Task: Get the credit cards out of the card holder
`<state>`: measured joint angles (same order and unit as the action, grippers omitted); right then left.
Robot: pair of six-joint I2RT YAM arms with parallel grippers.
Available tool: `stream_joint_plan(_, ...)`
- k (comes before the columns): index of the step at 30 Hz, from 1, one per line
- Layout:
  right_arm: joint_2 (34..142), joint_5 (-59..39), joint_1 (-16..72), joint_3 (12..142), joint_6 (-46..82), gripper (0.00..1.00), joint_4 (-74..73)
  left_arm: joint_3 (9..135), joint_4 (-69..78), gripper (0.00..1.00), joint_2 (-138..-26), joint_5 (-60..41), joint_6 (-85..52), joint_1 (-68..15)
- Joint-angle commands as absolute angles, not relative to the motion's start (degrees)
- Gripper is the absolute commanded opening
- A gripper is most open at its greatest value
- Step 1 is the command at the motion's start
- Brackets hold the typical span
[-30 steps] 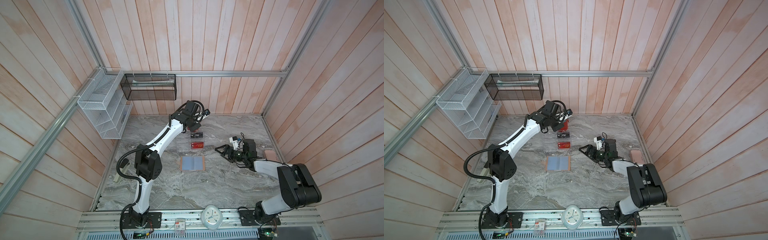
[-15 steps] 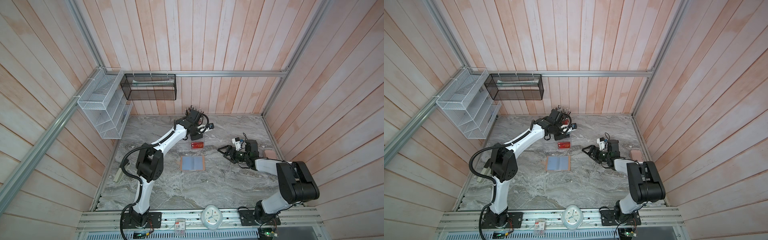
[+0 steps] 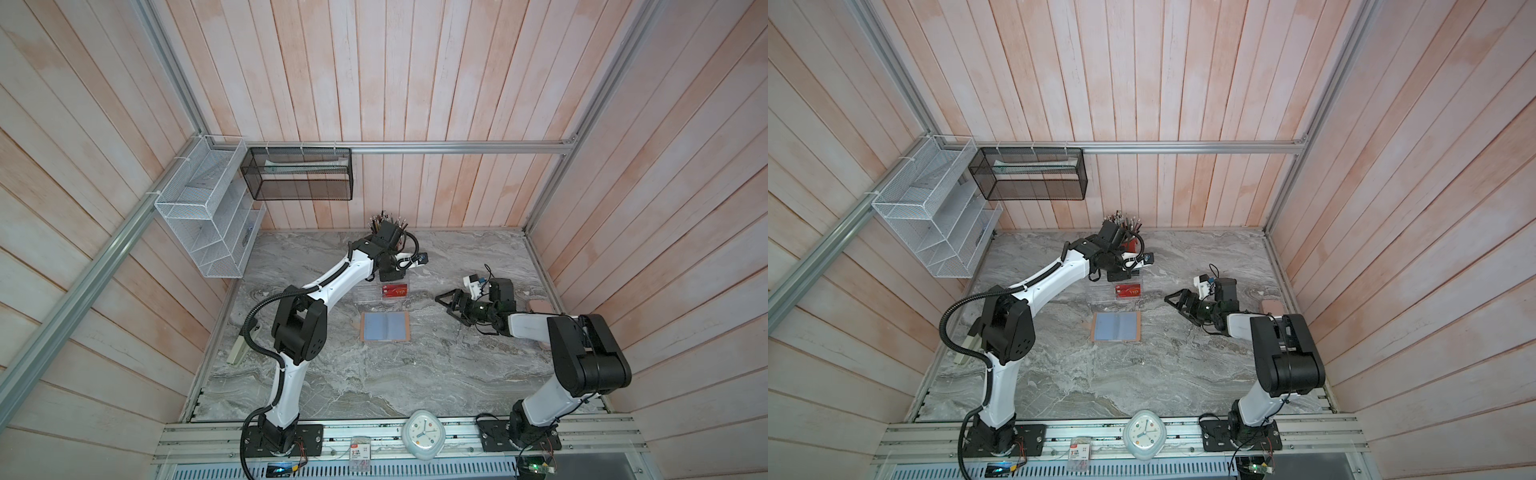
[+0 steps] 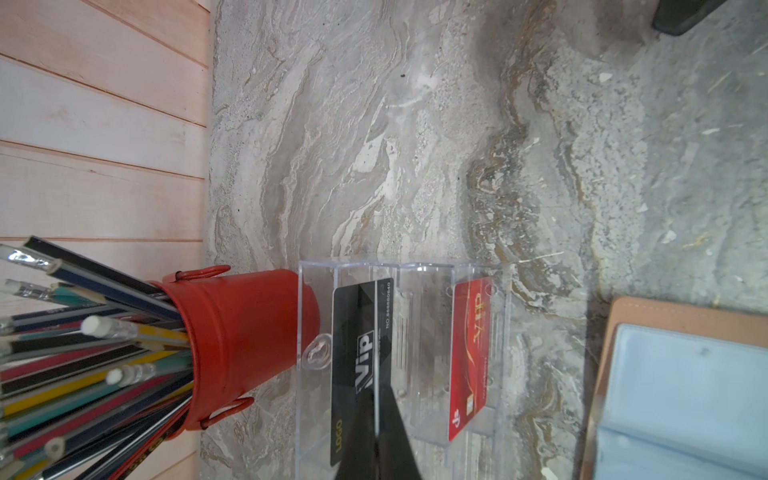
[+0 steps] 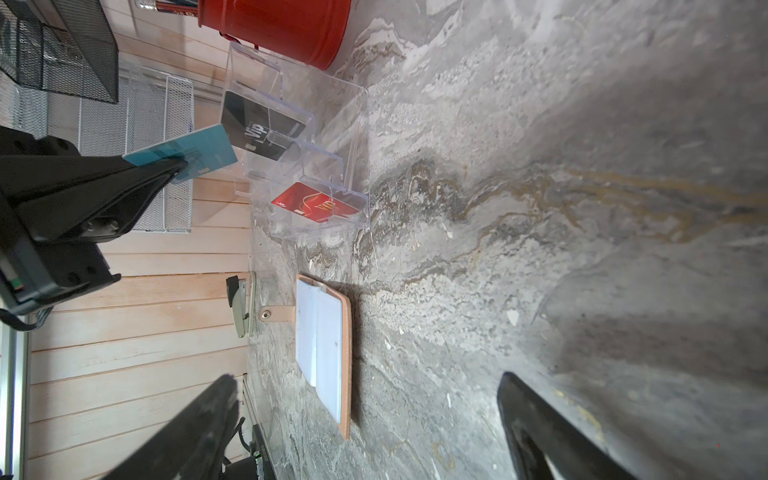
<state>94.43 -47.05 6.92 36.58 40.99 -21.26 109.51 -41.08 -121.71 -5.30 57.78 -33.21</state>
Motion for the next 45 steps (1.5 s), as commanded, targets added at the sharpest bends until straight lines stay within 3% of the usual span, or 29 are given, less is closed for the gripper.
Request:
stream_joint_plan(1, 96.1, -48.8, 6.6, 37.4, 42.0, 0.98, -23.6, 113.3, -39.8, 0.0, -121.6, -4.3, 61.0, -33.2)
stream_joint_plan(21, 97.5, -49.2, 6.2, 39.0, 41.6, 0.98, -22.7, 123.6, -40.8, 0.0, -127.9, -6.6, 63.1, -31.7)
stream_joint_plan(45, 99.4, -51.0, 6.0, 37.6, 45.3, 0.98, -28.2, 117.3, -40.6, 0.0, -124.3, -5.9, 61.1, -31.7)
